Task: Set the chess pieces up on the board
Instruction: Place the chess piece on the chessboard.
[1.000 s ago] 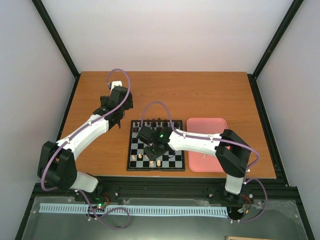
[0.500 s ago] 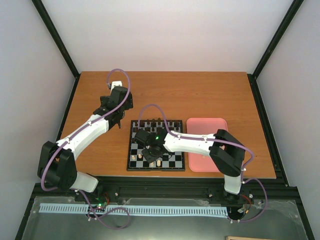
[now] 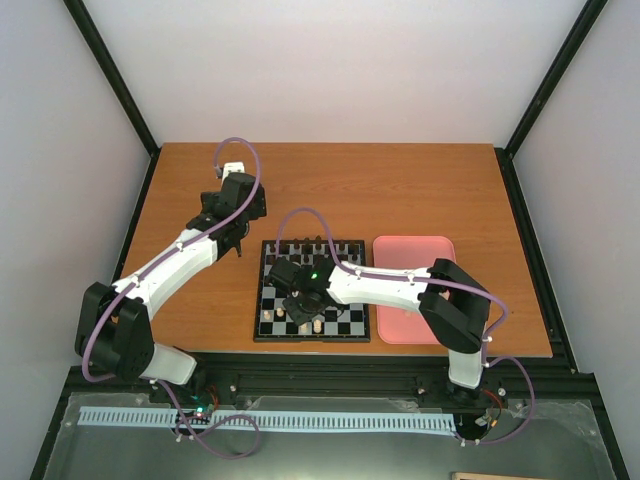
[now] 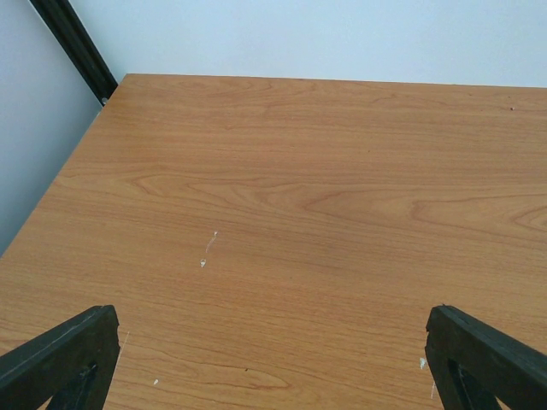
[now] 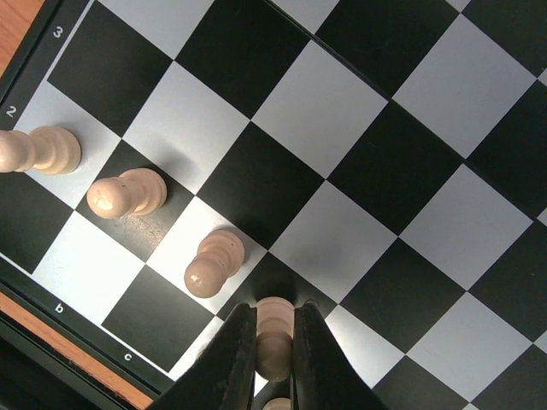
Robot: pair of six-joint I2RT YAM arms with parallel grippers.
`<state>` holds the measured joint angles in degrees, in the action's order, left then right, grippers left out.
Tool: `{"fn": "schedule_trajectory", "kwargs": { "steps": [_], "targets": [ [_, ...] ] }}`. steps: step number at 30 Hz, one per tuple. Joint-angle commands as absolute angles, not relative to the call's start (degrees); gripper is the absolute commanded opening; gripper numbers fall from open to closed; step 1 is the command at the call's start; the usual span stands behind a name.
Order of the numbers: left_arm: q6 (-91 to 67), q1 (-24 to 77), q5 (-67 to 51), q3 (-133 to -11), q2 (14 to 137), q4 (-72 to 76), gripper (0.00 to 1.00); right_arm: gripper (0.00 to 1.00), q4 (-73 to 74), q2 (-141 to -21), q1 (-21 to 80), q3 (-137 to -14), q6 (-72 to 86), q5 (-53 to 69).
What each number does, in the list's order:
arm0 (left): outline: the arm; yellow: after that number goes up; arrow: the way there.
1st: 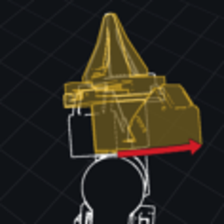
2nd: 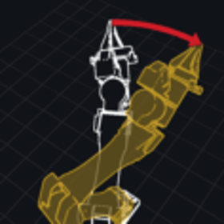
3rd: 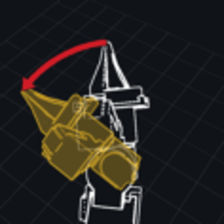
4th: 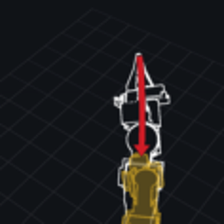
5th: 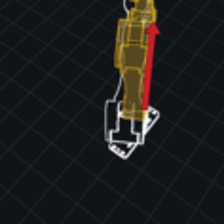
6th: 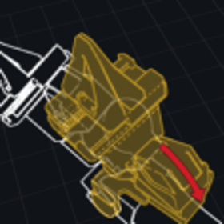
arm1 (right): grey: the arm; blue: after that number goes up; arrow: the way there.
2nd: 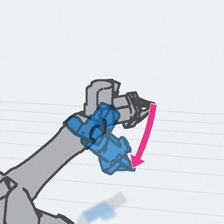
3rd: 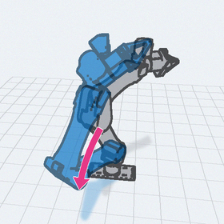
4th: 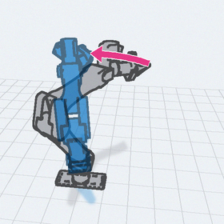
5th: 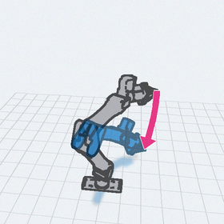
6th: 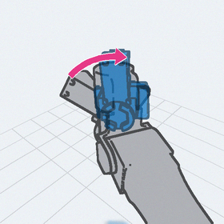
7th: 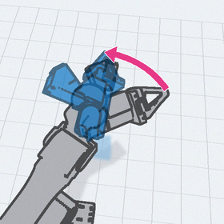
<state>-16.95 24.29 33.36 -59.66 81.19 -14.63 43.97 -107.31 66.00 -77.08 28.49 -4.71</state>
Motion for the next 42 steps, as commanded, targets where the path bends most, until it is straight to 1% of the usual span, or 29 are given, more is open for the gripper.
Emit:
{"fn": "schedule_trajectory", "kwargs": {
  "steps": [1, 15, 27, 38, 42],
  "targets": [
    [-17.2, 24.7, 33.4, -61.7, 80.7, -14.2, 1.00, 0.06, 43.3, -108.3, 66.6, -77.0, 29.0, -5.7],
    [-17.2, 24.7, 33.4, -61.6, 80.6, -14.3, 1.00, 0.08, 41.8, -108.9, 66.6, -75.8, 29.0, -4.0],
    [-17.3, 24.7, 33.4, -61.6, 80.6, -14.3, 1.00, 0.16, 42.2, -108.0, 66.6, -75.3, 29.3, -5.2],
    [-17.4, 24.7, 33.3, -61.6, 80.2, -14.4, 1.00, 0.17, 42.2, -107.2, 66.6, -74.9, 29.4, -5.8],
    [-17.3, 24.7, 33.4, -61.5, 80.1, -14.4, 1.00, 0.22, 42.1, -107.0, 66.6, -75.1, 29.3, -6.4]
  ]
}}
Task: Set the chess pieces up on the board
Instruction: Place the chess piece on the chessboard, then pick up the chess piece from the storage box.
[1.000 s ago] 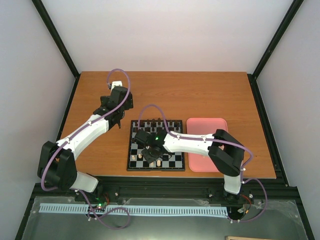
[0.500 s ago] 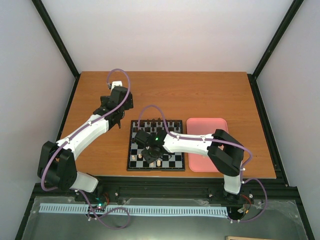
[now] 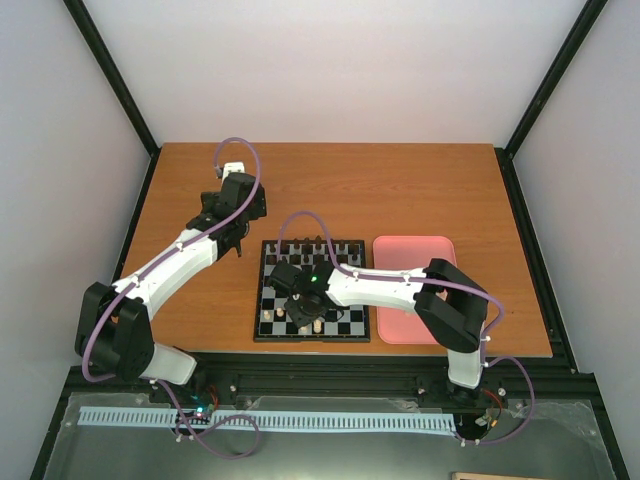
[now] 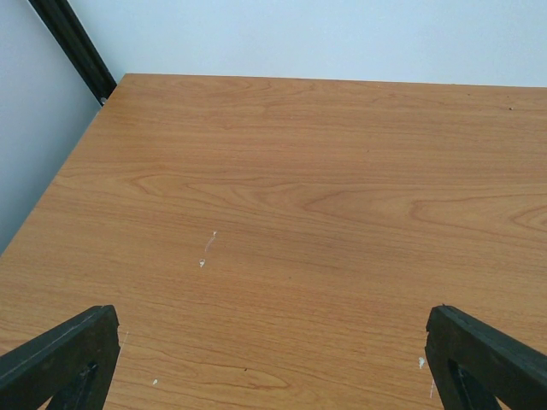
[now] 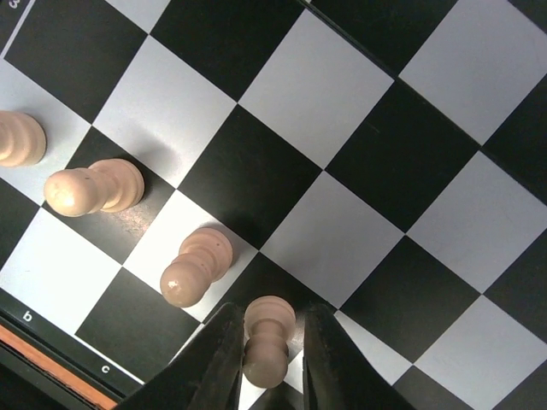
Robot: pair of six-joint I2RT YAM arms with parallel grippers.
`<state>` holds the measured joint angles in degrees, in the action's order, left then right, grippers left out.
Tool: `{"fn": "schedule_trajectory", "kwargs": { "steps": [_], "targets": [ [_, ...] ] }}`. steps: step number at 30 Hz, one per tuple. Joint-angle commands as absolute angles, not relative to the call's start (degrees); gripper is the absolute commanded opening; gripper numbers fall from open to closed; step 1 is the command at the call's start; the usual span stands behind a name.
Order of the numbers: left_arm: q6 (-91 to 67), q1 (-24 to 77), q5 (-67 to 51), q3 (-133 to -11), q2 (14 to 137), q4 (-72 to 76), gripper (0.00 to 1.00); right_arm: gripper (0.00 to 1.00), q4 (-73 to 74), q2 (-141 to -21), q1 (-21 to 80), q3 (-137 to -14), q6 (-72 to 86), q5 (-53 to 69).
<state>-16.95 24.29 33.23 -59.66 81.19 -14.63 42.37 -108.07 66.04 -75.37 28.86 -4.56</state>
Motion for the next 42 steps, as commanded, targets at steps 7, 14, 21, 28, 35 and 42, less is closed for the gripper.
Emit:
{"fn": "schedule_trajectory", "kwargs": {
  "steps": [7, 14, 21, 28, 35, 42],
  "targets": [
    [-17.2, 24.7, 33.5, -61.6, 80.2, -14.3, 1.00, 0.29, 42.4, -104.9, 66.6, -76.0, 29.5, -9.8],
    [-17.1, 24.7, 33.3, -61.6, 80.1, -14.3, 1.00, 0.32, 42.2, -101.9, 66.3, -75.9, 30.7, -15.0],
    [-17.1, 24.7, 33.2, -61.6, 80.3, -14.2, 1.00, 0.34, 42.5, -95.9, 63.5, -72.5, 32.3, -19.5],
    [-17.2, 24.7, 33.2, -61.7, 80.6, -14.2, 1.00, 0.36, 45.3, -85.5, 56.6, -60.7, 37.1, -22.6],
    [-17.3, 24.7, 33.1, -61.8, 81.0, -14.2, 1.00, 0.35, 45.3, -72.7, 46.3, -45.3, 39.8, -20.4],
    [-17.4, 24.7, 33.4, -62.0, 81.5, -14.4, 1.00, 0.35, 45.4, -72.3, 44.0, -40.9, 39.7, -16.9]
  ]
}}
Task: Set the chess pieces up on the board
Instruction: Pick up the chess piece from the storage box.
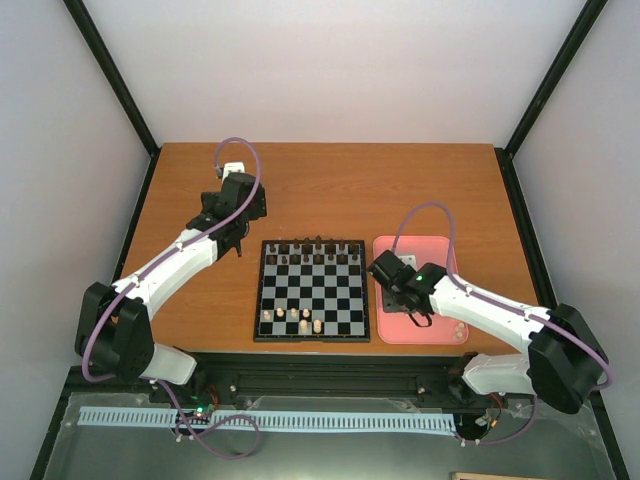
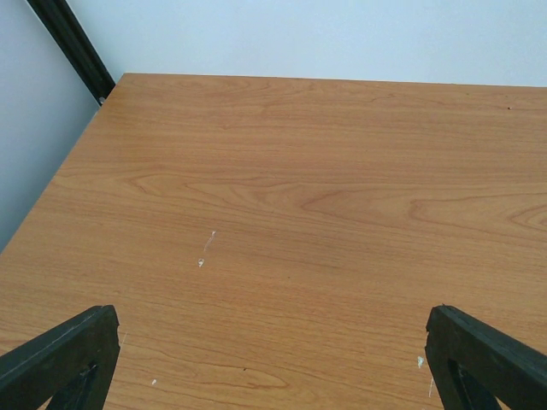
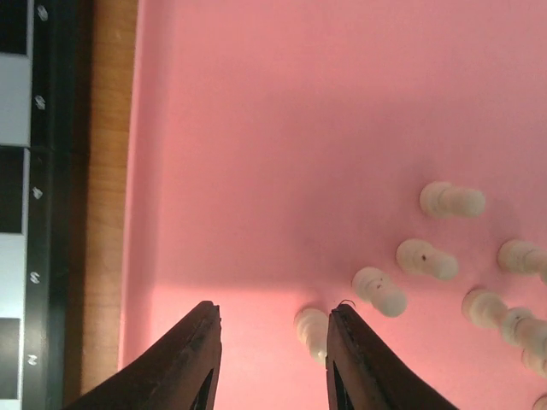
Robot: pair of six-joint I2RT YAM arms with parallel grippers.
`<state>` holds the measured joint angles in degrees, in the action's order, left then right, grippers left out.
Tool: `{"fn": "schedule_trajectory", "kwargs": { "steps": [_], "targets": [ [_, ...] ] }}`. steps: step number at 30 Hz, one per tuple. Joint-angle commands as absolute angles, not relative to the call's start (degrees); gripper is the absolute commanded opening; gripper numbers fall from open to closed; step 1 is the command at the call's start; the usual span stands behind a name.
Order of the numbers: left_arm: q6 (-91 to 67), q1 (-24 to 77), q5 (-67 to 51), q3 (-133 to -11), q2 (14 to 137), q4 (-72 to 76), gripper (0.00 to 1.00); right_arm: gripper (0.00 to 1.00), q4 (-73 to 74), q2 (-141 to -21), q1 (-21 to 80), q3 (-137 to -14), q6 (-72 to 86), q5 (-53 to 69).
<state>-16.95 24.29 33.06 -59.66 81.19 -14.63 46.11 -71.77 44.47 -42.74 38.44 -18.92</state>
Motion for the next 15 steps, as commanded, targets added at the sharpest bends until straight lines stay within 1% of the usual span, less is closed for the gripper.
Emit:
{"fn": "schedule_trajectory", "kwargs": {
  "steps": [1, 15],
  "targets": [
    [-17.4, 24.7, 33.3, -62.0, 81.5, -14.4, 1.00, 0.35, 45.2, -72.5, 44.0, -40.4, 40.0, -16.4],
    [-17.4, 24.7, 33.2, -62.1, 82.1, -14.3, 1.00, 0.35, 45.0, -73.1, 43.5, -38.2, 41.2, -17.4]
  ]
}}
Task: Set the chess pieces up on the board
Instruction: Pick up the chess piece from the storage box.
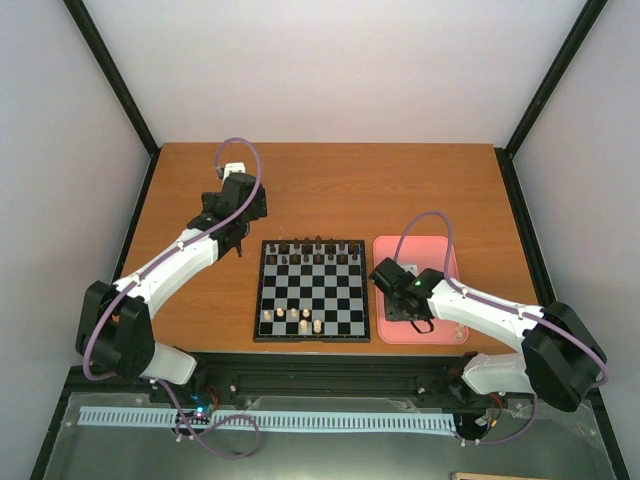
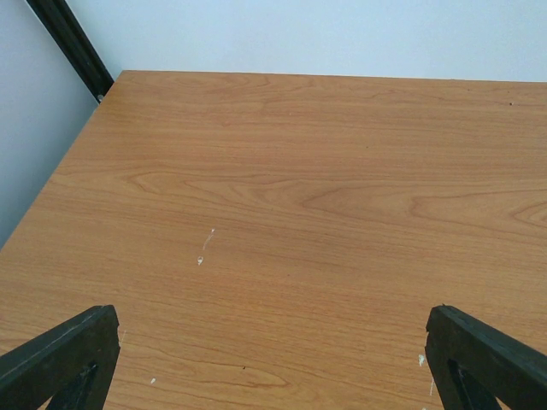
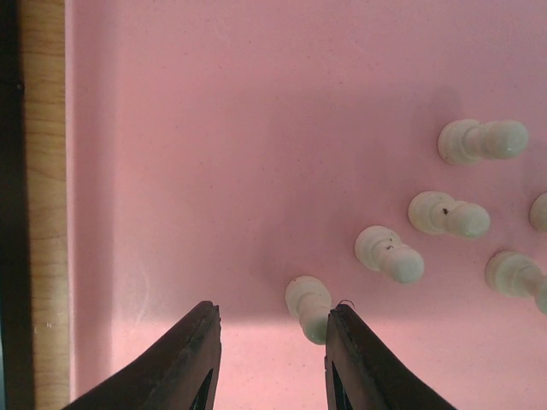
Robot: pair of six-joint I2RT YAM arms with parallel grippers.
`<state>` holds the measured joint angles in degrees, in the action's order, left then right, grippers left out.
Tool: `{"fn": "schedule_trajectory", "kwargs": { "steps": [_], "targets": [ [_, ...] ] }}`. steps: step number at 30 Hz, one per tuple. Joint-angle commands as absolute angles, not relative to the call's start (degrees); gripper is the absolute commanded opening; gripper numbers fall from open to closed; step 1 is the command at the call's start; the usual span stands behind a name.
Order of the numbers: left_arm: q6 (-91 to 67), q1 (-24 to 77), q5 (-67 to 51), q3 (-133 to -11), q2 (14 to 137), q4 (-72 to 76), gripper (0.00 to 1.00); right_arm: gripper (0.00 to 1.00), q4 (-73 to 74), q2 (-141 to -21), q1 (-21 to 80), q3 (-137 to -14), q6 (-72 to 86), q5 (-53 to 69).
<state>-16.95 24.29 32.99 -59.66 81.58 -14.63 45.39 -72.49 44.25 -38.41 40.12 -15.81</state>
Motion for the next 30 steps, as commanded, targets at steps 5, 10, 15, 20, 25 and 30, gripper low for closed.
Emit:
{"fn": "schedule_trajectory", "kwargs": {
  "steps": [5, 10, 15, 20, 25, 30],
  "targets": [
    [-17.3, 24.7, 33.2, -62.2, 82.2, -14.2, 1.00, 0.35, 44.6, -73.5, 43.2, -38.3, 41.2, -18.5],
    [-17.2, 24.7, 33.3, -62.4, 82.5, -14.2, 1.00, 0.35, 45.2, -72.5, 42.6, -39.0, 40.4, -19.2],
    [-17.2, 24.7, 33.3, -62.5, 82.7, -14.3, 1.00, 0.35, 44.0, -74.1, 41.8, -38.4, 39.6, -18.0],
    [-17.1, 24.7, 33.5, -62.5, 82.7, -14.3, 1.00, 0.35, 42.1, -75.7, 41.3, -37.8, 39.0, -17.1],
    [-17.1, 24.7, 33.6, -62.6, 82.9, -14.3, 1.00, 0.35, 42.0, -75.6, 40.4, -37.5, 38.6, -17.5],
    [-17.1, 24.7, 33.7, -62.6, 83.1, -14.3, 1.00, 0.34, 41.4, -75.8, 39.6, -37.0, 38.5, -17.2]
  ]
}}
